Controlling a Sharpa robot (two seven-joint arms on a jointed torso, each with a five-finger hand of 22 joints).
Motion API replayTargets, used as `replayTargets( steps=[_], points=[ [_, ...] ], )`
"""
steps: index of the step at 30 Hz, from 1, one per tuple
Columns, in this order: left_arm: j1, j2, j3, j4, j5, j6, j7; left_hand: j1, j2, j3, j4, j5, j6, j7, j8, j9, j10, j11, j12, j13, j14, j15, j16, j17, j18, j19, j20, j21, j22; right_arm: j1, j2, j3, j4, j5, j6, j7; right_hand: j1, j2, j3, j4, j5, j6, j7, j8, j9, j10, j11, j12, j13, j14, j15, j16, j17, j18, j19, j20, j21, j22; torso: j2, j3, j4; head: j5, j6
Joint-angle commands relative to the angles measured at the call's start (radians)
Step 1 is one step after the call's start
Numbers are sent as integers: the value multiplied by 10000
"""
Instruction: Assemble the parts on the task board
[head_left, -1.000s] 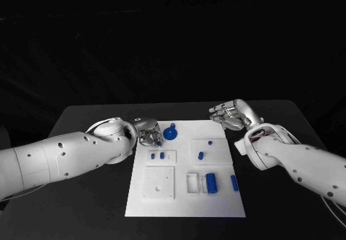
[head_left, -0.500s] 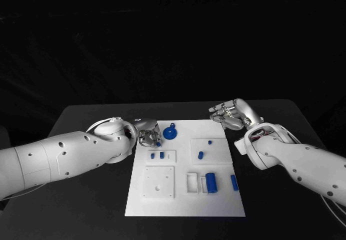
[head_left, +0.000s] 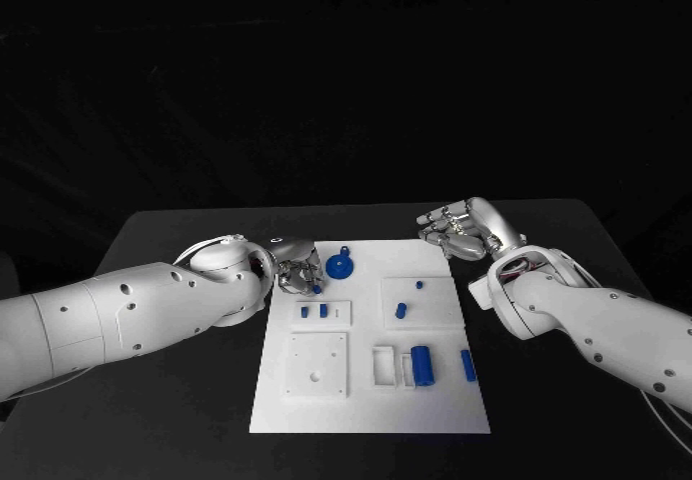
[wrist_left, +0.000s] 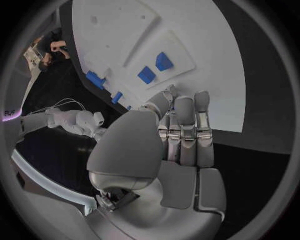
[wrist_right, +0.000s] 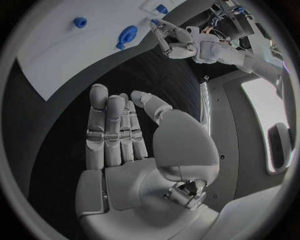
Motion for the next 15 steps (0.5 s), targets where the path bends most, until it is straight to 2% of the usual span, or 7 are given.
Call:
replayTargets(
  steps=[1,15],
  points=[
    [-4,44,-13,-44,-36,94,60,-35,106,40,-1,-17,100,79,24,8,10,6,31,10,51,11,-66,9,158,-2,-7,34,208,-6,4,1,26,-37,132,103,-15,120,17,-53,29,52,23,-35,-9,-82,4,-49,-11,-20,-21,48,-11,133,274,23,-28,11,1,-3,-6,5,-5],
    [-25,160,-142,-145,-42,172,118,-17,116,45,-6,-18,92,81,26,9,-5,12,32,10,52,14,-70,16,162,-2,-7,45,209,-6,7,1,59,-39,173,101,-21,141,10,-80,23,72,21,-34,-9,-86,5,-51,-11,-25,-21,55,-17,135,300,25,-104,83,-1,2,-2,4,-30]
  ],
)
